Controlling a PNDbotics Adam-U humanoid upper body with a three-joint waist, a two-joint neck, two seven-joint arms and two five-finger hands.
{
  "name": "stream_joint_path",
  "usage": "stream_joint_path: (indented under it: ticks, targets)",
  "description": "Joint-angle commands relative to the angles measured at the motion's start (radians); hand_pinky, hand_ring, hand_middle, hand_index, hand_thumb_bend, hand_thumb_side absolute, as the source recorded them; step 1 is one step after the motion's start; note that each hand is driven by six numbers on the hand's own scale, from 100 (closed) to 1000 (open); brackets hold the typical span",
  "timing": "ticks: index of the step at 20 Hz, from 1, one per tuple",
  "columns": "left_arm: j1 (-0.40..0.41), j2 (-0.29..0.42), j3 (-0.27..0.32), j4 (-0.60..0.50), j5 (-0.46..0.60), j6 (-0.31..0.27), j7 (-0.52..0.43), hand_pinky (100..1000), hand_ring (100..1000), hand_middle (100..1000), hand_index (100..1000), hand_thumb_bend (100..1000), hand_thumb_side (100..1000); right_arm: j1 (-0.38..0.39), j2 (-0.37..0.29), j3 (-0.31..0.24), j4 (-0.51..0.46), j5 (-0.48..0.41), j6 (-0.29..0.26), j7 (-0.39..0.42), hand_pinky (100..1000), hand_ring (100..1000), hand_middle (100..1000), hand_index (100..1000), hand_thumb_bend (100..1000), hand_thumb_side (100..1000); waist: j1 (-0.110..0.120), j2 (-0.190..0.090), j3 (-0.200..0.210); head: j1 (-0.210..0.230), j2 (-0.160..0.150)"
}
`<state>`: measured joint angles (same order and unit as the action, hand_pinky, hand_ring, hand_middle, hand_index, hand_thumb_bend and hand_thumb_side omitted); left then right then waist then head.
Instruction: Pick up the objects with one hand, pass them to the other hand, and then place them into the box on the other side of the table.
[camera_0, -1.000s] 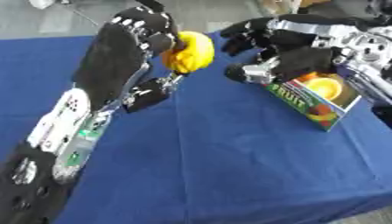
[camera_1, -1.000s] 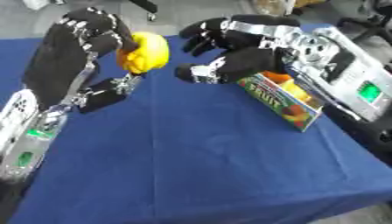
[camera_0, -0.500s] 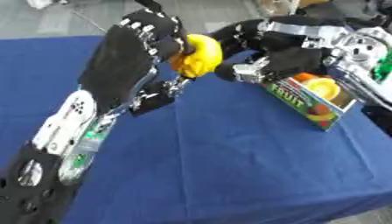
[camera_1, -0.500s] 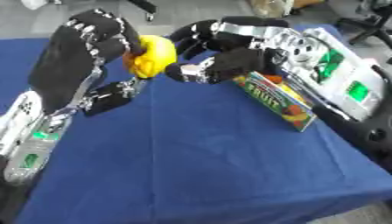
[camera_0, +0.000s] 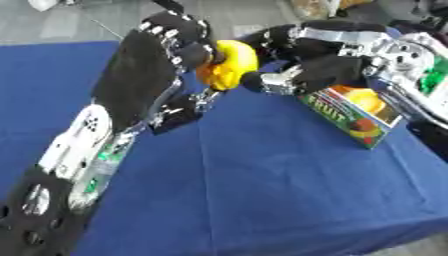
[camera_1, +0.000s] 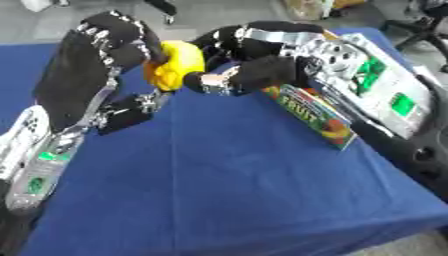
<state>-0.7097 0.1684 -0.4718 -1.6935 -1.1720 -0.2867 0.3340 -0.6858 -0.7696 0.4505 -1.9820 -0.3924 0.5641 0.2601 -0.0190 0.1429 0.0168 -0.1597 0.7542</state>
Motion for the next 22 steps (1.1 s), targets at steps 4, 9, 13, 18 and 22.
stream_joint_path:
  ticks: [4,9,13,18,22]
  targets:
    - [-0.024,-0.010,-0.002,-0.028,0.008,-0.008,0.013,587,537,486,489,100,100,-0.012,-0.011,-0.008,-0.018,-0.016,0.003,-0.006,682,904,795,899,293,382,-0.014,-0.024,0.001,-0.002,-0.005]
    - [-0.025,-0.016,-0.006,-0.030,0.013,-0.012,0.022,588,537,487,490,100,100,0.012,-0.024,-0.013,-0.018,-0.044,-0.016,-0.013,689,946,726,823,236,362,-0.014,-0.021,0.001,-0.003,-0.010]
    - [-0.025,-0.019,-0.008,-0.025,0.014,-0.012,0.021,589,537,487,491,100,100,0.022,-0.031,-0.021,-0.018,-0.078,-0.033,-0.040,673,914,659,750,172,334,-0.012,-0.020,-0.001,0.000,-0.009]
    - [-0.024,-0.021,-0.010,-0.013,0.015,-0.010,0.014,589,537,487,493,100,100,0.026,-0.034,-0.025,-0.018,-0.122,-0.038,-0.094,639,862,640,724,100,342,-0.010,-0.018,-0.004,0.006,-0.004]
    - [-0.024,-0.023,-0.012,-0.005,0.016,-0.010,0.009,590,536,487,493,100,100,0.026,-0.035,-0.025,-0.018,-0.157,-0.039,-0.133,628,844,612,697,100,326,-0.009,-0.017,-0.004,0.013,0.001]
